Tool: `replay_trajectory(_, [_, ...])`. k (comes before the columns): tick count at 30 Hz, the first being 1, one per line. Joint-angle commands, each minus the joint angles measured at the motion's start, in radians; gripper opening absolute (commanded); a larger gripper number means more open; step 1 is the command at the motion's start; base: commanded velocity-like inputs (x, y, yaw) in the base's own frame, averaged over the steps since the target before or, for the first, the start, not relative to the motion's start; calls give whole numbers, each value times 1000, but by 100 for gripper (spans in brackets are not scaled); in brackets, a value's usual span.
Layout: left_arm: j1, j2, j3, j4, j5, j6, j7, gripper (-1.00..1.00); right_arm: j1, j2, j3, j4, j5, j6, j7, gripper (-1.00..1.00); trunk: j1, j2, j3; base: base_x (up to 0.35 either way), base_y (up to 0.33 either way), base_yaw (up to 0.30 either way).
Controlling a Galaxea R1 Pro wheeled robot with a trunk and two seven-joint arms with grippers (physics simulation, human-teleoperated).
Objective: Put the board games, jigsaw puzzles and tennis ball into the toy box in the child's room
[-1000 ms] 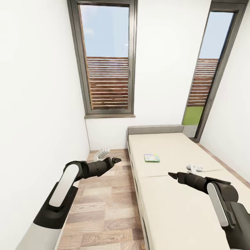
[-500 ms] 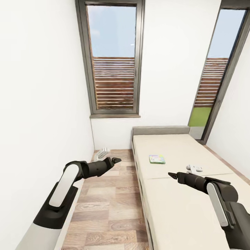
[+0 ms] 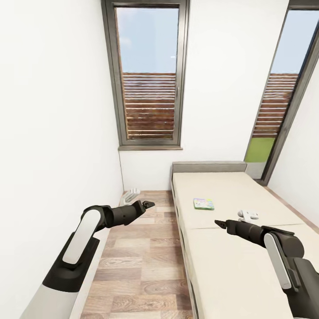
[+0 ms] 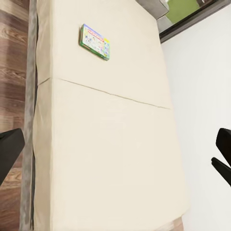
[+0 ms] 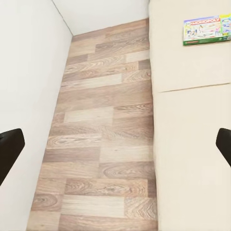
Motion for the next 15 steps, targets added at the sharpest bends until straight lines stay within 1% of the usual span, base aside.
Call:
replay_trajectory(1, [-1, 0, 0, -1, 10, 1, 10, 100, -1, 0, -1, -1, 5, 5, 8, 100, 1, -2, -2, 1, 1, 18])
replay_trajectory(15, [-2, 0, 0, -1, 9, 1, 10, 100, -1, 0, -1, -1, 5, 5, 8, 100, 1, -2, -2, 0, 2, 8])
